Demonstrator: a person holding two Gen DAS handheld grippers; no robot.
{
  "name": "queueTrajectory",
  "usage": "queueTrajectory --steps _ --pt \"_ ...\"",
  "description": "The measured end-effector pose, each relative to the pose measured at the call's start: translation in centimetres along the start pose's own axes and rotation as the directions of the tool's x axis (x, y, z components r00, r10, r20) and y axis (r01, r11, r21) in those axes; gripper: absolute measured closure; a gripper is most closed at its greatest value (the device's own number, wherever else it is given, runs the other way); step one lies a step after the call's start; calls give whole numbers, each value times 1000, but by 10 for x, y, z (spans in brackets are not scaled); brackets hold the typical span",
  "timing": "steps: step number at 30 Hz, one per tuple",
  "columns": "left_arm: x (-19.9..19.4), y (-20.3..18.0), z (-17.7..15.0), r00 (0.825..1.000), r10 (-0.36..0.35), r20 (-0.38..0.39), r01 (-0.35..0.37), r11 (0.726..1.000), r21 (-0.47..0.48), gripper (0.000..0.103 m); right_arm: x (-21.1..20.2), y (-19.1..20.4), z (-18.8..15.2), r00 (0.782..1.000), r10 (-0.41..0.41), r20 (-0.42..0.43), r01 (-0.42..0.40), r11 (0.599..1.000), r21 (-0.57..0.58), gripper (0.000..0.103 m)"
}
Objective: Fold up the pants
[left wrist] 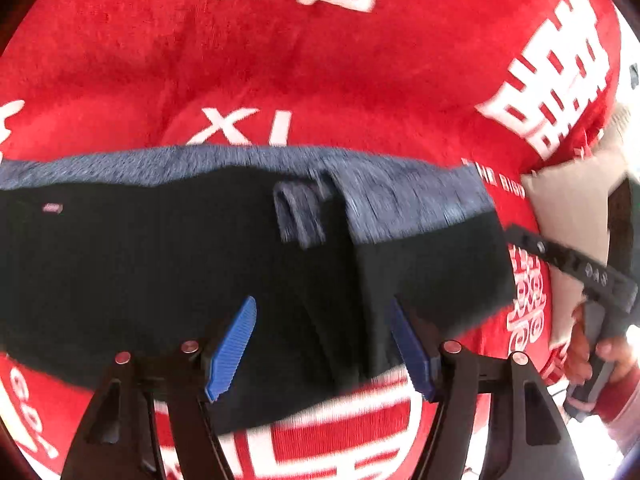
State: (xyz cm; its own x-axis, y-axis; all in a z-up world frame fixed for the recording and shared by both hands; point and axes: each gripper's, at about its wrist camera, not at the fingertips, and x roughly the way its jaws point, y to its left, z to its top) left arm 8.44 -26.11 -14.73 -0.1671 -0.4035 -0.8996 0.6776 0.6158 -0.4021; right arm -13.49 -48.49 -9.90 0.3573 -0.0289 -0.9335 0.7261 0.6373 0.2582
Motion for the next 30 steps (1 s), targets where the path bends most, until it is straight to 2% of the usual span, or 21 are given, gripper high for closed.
queueTrajectory --steps 3,6,8,11,12,13,15,16,20,21,24,25,26,28,30 --pt "22 15 26 997 -66 -29 64 996 -62 34 10 -30 13 997 78 -11 -77 993 91 46" --pt "40 17 40 991 -115 -73 109 991 -76 34 25 -54 24 983 180 -36 -171 970 172 46" --pt "46 15 42 987 -130 -97 124 990 -69 34 39 -69 32 959 279 -49 -262 939 223 46" --pt "52 11 45 985 -132 -112 127 991 -51 34 64 -83 39 906 418 -72 -379 875 302 44" --pt "53 11 46 984 -139 -113 134 990 -53 34 76 -89 39 884 458 -88 -405 848 343 47" --pt "54 12 47 983 -148 -109 143 988 -60 34 83 -94 38 870 483 -100 -415 826 381 59" --pt "54 12 47 981 -165 -105 159 985 -61 34 89 -102 35 864 494 -100 -412 807 423 71" --pt "55 9 49 980 -170 -103 164 985 -59 36 87 -104 31 857 509 -81 -430 793 432 74" --pt "60 -3 59 980 -170 -102 167 985 -38 39 73 -109 24 838 546 -16 -477 746 465 76" --pt "61 -5 62 981 -163 -103 161 987 -31 39 72 -109 23 838 545 -14 -478 746 464 76" --pt "61 -6 63 988 -113 -106 114 993 2 39 70 -96 28 884 463 -55 -403 818 410 68" --pt "57 -3 61 990 -92 -107 93 996 3 39 70 -93 30 897 437 -63 -376 830 412 64" --pt "52 -1 60 992 -77 -104 78 997 5 39 66 -90 31 907 418 -60 -361 841 404 64" --pt "38 4 55 995 -50 -91 52 999 13 39 50 -80 32 943 332 -24 -304 889 341 62" --pt "24 8 49 996 -41 -85 43 999 18 39 35 -73 27 961 278 2 -266 915 304 62"
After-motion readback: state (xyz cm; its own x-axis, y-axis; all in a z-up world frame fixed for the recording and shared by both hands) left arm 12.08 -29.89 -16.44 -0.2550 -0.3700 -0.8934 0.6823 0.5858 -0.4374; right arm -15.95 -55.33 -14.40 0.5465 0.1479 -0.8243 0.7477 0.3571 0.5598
